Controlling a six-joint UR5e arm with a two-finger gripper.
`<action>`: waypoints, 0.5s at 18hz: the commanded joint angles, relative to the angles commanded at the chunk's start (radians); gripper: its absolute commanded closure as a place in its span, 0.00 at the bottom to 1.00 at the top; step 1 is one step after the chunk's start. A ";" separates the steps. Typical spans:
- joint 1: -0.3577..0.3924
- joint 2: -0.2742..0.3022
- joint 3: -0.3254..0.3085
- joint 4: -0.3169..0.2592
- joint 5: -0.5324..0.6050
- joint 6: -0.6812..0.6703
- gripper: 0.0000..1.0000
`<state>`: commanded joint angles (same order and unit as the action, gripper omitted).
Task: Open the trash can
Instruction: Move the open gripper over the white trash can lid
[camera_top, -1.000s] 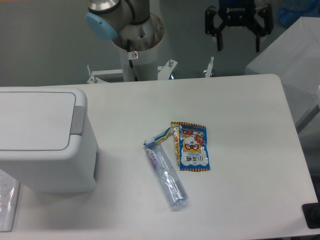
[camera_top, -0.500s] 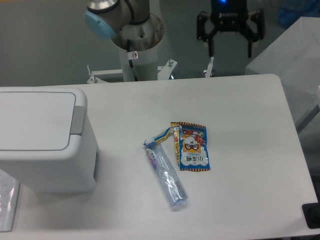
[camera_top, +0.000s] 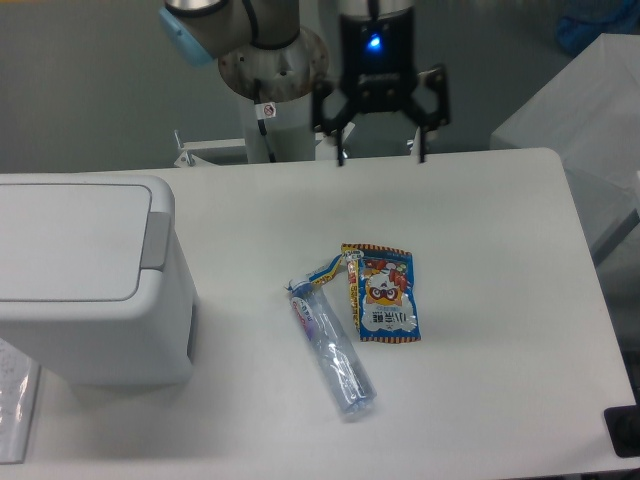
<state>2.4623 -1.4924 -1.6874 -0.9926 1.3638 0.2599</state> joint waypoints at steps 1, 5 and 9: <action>-0.022 -0.017 0.012 0.005 -0.015 -0.063 0.00; -0.100 -0.057 0.040 0.017 -0.026 -0.220 0.00; -0.152 -0.077 0.040 0.017 -0.034 -0.275 0.00</action>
<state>2.3103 -1.5692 -1.6475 -0.9756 1.3300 -0.0152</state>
